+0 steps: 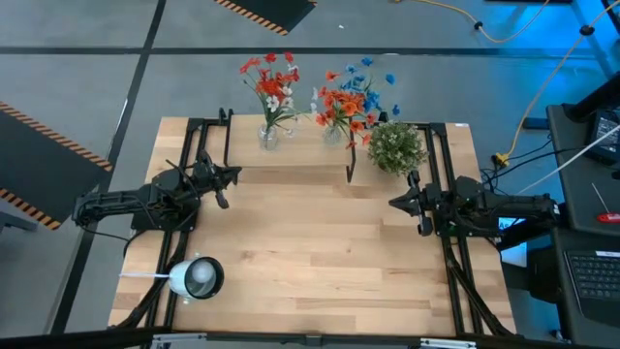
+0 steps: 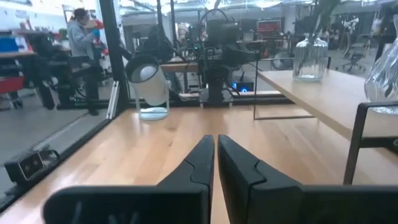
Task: Pick and place flowers into a vace then onto a shelf
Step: Return to Home Position
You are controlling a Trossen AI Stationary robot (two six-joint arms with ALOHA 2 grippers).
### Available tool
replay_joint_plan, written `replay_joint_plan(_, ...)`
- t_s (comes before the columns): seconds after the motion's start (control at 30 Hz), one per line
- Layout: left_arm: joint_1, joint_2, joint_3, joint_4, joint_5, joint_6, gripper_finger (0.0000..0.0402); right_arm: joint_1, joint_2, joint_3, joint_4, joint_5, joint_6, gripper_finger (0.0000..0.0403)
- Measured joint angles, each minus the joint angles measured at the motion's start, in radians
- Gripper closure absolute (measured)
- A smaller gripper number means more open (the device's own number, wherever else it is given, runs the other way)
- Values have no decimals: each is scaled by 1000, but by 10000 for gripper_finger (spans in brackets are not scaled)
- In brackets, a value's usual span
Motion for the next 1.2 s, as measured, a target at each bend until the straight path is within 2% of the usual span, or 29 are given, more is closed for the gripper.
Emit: replay_joint_plan(1.2, 0, 0, 0, 0, 0, 0, 398, 0, 1, 0, 3, 0, -30, 377)
